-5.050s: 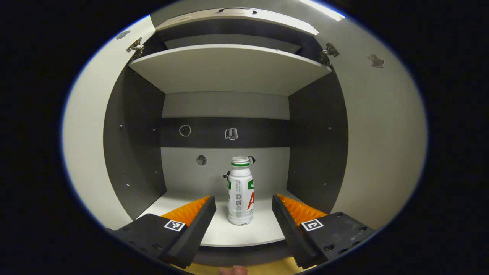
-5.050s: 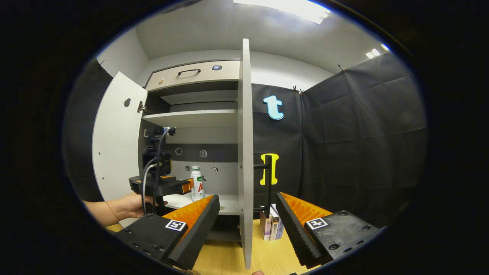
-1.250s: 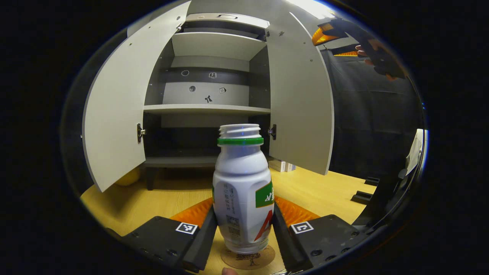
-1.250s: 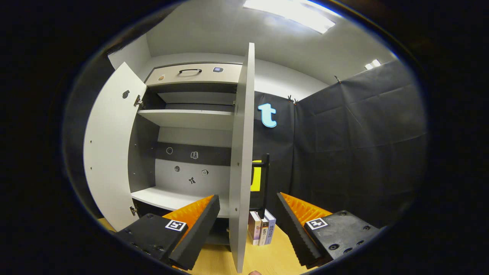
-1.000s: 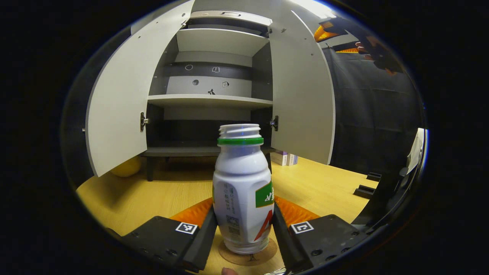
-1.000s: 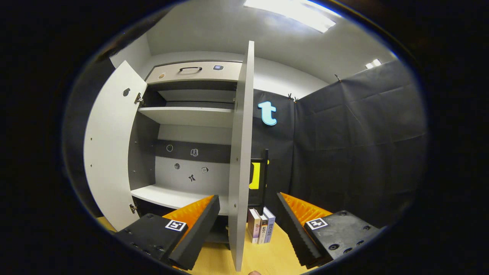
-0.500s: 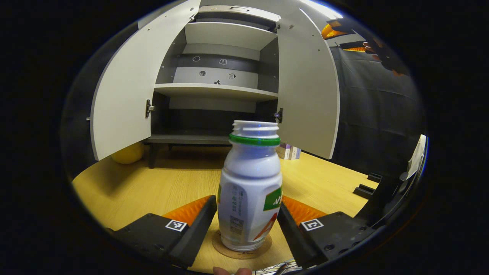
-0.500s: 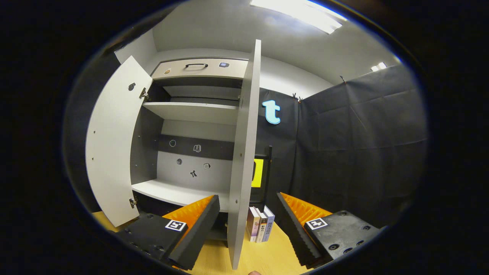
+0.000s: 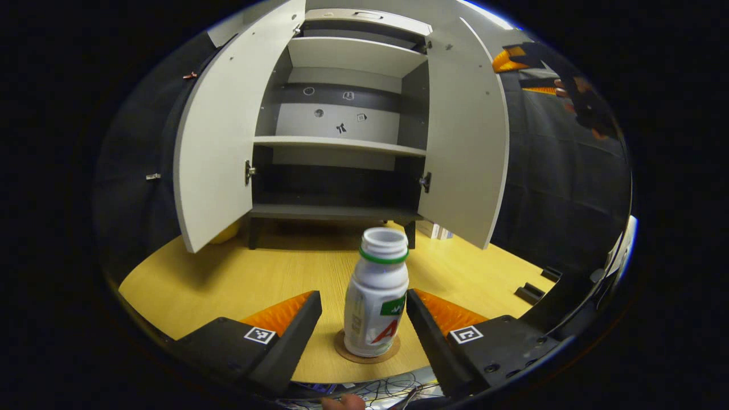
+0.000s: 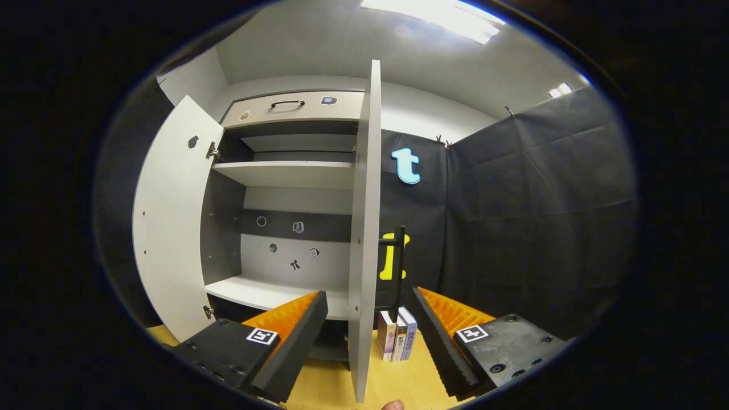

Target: Grasp the bottle in the cabinet with the left hand and place it on the coaster, then close the right door with the right hand and the left door with the left hand.

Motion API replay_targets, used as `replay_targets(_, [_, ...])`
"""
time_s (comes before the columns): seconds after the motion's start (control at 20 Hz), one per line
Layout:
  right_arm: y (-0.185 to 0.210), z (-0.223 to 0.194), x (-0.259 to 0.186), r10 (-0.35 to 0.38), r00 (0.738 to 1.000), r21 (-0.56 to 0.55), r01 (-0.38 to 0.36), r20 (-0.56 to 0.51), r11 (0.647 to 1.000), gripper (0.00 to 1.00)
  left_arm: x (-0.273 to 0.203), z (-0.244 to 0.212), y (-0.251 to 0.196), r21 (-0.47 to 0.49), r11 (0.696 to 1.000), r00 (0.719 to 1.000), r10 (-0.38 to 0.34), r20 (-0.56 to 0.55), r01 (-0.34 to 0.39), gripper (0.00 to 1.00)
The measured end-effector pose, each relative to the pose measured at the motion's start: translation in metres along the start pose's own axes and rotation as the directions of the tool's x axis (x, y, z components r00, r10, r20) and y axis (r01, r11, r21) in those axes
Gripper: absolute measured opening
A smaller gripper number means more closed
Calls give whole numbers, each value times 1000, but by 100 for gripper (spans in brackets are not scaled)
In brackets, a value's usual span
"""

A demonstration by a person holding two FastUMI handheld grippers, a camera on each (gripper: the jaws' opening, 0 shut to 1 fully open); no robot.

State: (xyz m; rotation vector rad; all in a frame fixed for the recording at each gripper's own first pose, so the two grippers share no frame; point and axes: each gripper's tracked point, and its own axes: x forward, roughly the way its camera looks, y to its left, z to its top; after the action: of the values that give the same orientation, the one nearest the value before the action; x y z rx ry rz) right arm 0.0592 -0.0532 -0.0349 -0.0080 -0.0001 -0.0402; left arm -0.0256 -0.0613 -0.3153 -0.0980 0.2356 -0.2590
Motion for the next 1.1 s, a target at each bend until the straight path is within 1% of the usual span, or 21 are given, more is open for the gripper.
replay_targets(0.15, [-3, 5, -2, 4, 1000, 36, -4, -23, 999, 98, -19, 72, 2, -7, 1000, 998, -1, 68, 1, 95])
replay_targets(0.2, [-4, 7, -3, 7, 1000, 43, -6, -25, 999, 97, -24, 102, 6, -16, 1000, 996, 10, 94, -9, 95])
replay_targets(0.35, [-7, 18, -5, 7, 1000, 49, -6, -24, 999, 97, -34, 166, 21, -45, 997, 989, 65, 131, -60, 95])
replay_targets(0.4, [-10, 19, -5, 7, 1000, 46, -6, -28, 999, 97, -37, 188, 26, -42, 996, 987, 84, 139, -79, 95])
replay_targets(0.5, [-16, 20, -2, 9, 999, 47, -7, -47, 999, 97, -41, 217, 38, -26, 992, 982, 122, 142, -120, 95])
replay_targets(0.6, [-24, 20, 4, 11, 998, 72, -6, -60, 997, 97, -40, 238, 46, -26, 988, 978, 155, 138, -153, 95])
replay_targets(0.75, [-38, 20, 17, 6, 997, 104, 2, -77, 995, 97, -37, 263, 58, -60, 980, 969, 196, 149, -189, 95])
replay_targets(0.85, [-53, 19, 26, -7, 997, 100, 15, -81, 995, 97, -34, 270, 65, -76, 975, 964, 219, 152, -210, 95])
replay_targets(0.95, [-63, 11, 33, -5, 995, 92, 14, -101, 996, 97, -32, 276, 73, -79, 969, 957, 245, 155, -235, 95])
replay_targets(1.1, [-66, -8, 40, 28, 988, 76, -16, -151, 997, 97, -31, 283, 78, -75, 962, 948, 271, 169, -261, 95])
